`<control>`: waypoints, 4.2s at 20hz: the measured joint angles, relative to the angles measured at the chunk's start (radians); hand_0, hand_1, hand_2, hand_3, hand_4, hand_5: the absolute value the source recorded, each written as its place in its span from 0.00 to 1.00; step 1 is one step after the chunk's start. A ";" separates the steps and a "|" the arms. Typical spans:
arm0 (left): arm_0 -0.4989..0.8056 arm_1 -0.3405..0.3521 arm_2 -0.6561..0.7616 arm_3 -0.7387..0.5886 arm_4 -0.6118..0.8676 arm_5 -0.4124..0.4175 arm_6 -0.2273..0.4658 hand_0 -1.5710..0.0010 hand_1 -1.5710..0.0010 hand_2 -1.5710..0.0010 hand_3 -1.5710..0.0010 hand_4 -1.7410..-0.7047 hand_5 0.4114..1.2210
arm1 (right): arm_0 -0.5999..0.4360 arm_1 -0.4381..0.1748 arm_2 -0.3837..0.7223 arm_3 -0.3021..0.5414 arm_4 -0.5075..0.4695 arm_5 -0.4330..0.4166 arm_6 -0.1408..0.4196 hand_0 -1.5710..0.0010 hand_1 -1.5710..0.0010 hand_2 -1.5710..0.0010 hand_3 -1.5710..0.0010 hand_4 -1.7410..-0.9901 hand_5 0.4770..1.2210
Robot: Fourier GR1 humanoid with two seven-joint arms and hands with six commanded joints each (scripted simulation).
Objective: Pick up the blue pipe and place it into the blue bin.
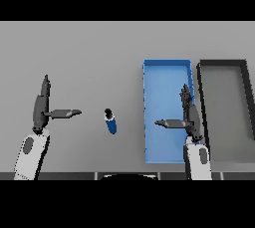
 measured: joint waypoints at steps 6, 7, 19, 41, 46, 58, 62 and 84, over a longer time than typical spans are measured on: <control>0.011 -0.002 -0.002 -0.008 -0.001 0.001 -0.017 1.00 1.00 1.00 1.00 0.75 0.22 | 0.005 -0.002 0.001 -0.009 -0.001 -0.001 0.003 1.00 1.00 1.00 1.00 0.71 0.20; 0.047 0.068 -0.021 -0.010 -0.007 -0.098 -0.087 1.00 1.00 1.00 1.00 0.75 0.22 | 0.051 -0.070 0.029 -0.048 0.074 0.012 -0.100 1.00 1.00 1.00 1.00 0.72 0.20; 0.122 0.247 -0.109 -0.075 0.009 -0.424 -0.189 1.00 1.00 1.00 1.00 0.67 0.15 | 0.106 -0.150 0.092 -0.132 0.182 0.040 -0.112 1.00 1.00 1.00 1.00 0.75 0.19; -0.043 -0.108 -0.388 0.074 -0.222 -0.399 -0.085 1.00 1.00 1.00 1.00 0.66 0.02 | 0.138 -0.142 0.084 -0.147 0.174 0.036 -0.100 1.00 1.00 1.00 1.00 0.69 0.22; -0.063 -0.173 -0.403 0.120 -0.224 -0.393 -0.111 1.00 1.00 1.00 1.00 0.61 0.06 | 0.130 -0.147 0.083 -0.140 0.191 0.025 -0.097 1.00 1.00 1.00 1.00 0.71 0.23; -0.040 -0.255 -0.401 0.113 -0.172 -0.385 -0.167 0.16 0.14 0.12 0.12 0.22 0.90 | 0.138 -0.136 0.087 -0.143 0.177 0.034 -0.111 1.00 1.00 1.00 1.00 0.69 0.23; -0.030 -0.279 -0.392 0.075 -0.204 -0.365 -0.221 0.07 0.06 0.05 0.05 0.25 0.96 | 0.123 -0.137 0.085 -0.142 0.173 0.036 -0.096 1.00 1.00 1.00 1.00 0.70 0.20; -0.106 -0.356 -0.356 -0.126 -0.231 -0.464 -0.062 0.00 0.00 0.00 0.00 0.26 1.00 | 0.206 -0.154 0.087 -0.245 0.268 -0.038 -0.079 1.00 1.00 1.00 1.00 0.74 0.22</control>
